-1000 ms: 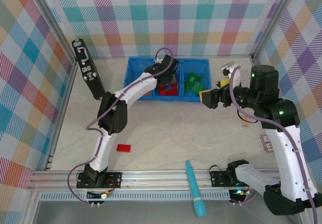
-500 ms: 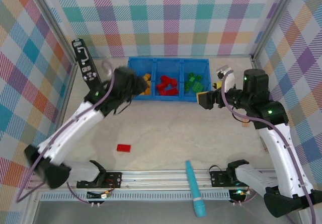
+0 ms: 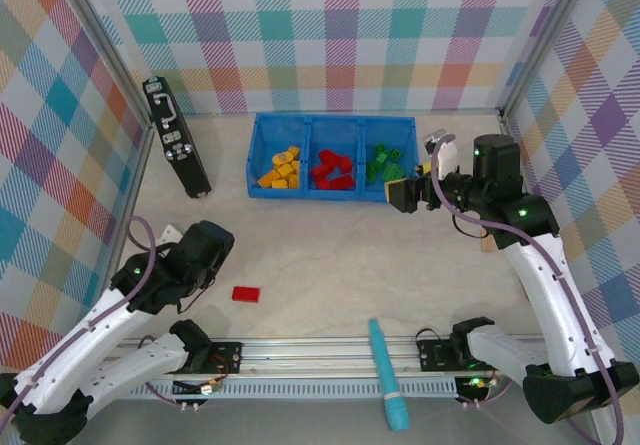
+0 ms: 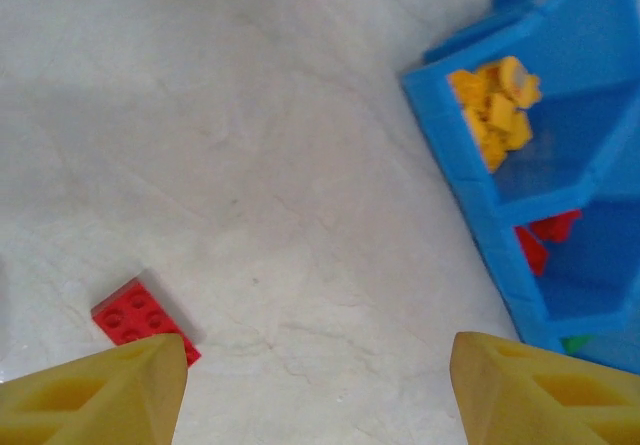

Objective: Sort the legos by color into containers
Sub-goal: Pick up the lego from the bottom-left of the table.

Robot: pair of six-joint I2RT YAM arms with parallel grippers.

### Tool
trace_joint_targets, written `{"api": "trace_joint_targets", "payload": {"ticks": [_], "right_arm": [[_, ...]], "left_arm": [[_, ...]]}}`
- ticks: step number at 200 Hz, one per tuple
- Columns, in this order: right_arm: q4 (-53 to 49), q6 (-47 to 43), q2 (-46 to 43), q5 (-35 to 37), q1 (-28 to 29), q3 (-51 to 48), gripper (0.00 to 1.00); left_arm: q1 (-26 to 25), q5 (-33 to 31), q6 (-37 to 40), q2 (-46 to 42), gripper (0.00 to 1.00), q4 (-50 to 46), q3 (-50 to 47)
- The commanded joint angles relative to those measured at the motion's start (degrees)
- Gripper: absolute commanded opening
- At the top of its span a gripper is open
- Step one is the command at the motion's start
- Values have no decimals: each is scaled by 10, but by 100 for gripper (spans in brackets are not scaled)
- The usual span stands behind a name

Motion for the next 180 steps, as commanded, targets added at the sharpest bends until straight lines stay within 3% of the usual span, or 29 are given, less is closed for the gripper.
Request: {"api": "trace_joint_targets", "payload": {"ticks": [1,47,88,180], "right_arm": [[13,3,-11,2,1,-9,99],[13,-5,-16,20,2,-21,99],[20,-2,1,20,2,-22,99],[21,-11,20,33,2,-25,99]], "left_arm": [[-8,30,-61,9,71,-16,-43],[-12,76,-87,36,73,20,-107],[-16,132,-106,84,74,113,-158],[-16,170,-132,173,76,213,-206]]}}
